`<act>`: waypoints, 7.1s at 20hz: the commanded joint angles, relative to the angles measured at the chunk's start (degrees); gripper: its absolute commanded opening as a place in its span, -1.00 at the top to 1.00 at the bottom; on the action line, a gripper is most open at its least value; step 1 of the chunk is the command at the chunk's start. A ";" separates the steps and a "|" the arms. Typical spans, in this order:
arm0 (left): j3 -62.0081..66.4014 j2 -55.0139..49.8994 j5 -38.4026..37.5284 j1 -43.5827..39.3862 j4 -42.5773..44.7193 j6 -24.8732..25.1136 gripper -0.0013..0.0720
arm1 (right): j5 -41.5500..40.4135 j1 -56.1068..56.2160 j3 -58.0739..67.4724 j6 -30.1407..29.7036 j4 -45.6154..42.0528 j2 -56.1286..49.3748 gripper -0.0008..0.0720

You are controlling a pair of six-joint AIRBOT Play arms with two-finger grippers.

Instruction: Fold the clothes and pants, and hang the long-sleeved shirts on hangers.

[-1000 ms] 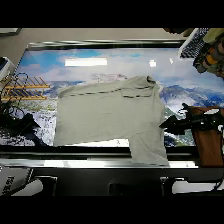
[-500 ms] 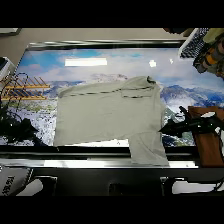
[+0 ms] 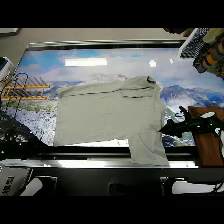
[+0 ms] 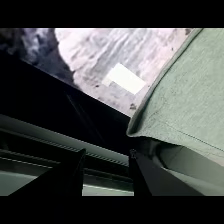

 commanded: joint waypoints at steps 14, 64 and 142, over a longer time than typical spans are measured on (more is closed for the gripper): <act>-2.89 -5.16 8.98 -9.09 -8.24 2.93 0.08 | 1.79 -0.04 0.04 -0.04 3.41 3.10 0.86; 56.52 -20.94 18.14 -30.99 11.69 -18.10 0.93 | -8.74 5.70 38.21 22.73 7.74 3.02 0.87; 24.37 -8.26 0.00 -16.15 0.94 -9.27 -0.31 | 2.29 -5.51 -21.79 8.31 -2.86 18.25 0.10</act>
